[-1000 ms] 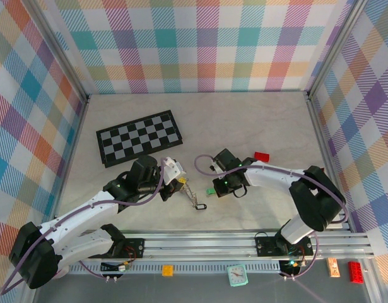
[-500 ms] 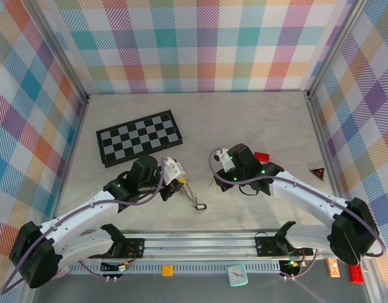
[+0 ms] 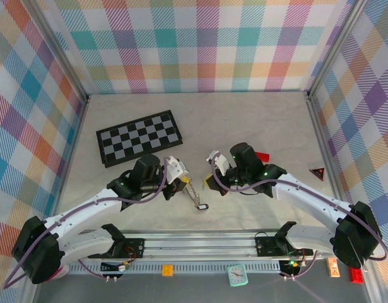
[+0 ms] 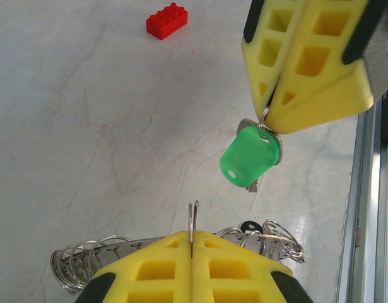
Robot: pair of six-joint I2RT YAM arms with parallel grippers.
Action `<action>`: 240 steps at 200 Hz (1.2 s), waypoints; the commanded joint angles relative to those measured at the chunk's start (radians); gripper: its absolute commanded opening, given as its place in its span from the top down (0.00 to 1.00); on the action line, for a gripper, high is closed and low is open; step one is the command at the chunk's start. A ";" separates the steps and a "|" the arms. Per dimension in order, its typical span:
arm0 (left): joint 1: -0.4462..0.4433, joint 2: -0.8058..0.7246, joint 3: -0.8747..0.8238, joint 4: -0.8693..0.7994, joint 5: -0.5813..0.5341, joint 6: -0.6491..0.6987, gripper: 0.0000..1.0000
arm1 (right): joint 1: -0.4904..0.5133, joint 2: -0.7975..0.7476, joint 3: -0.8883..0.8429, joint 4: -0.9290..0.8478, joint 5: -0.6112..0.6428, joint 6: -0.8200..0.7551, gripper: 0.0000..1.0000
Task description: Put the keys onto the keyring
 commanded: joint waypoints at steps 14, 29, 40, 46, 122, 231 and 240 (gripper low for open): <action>-0.009 0.013 0.030 0.054 0.040 -0.013 1.00 | -0.004 0.044 0.038 0.060 -0.118 -0.064 1.00; -0.012 0.014 0.030 0.055 0.040 -0.014 1.00 | 0.004 0.078 0.073 0.037 -0.133 -0.075 1.00; -0.013 0.015 0.029 0.055 0.039 -0.015 1.00 | 0.010 0.104 0.095 0.019 -0.139 -0.083 1.00; -0.014 0.013 0.029 0.054 0.038 -0.015 1.00 | 0.013 0.115 0.108 0.010 -0.139 -0.087 1.00; -0.015 0.006 0.025 0.054 0.035 -0.008 1.00 | 0.020 0.180 0.155 0.009 -0.131 -0.077 1.00; -0.017 0.002 0.018 0.056 0.035 -0.002 1.00 | 0.021 0.222 0.189 -0.017 -0.082 -0.055 1.00; -0.016 0.001 0.018 0.057 0.033 -0.001 1.00 | 0.021 0.227 0.190 -0.021 -0.080 -0.052 1.00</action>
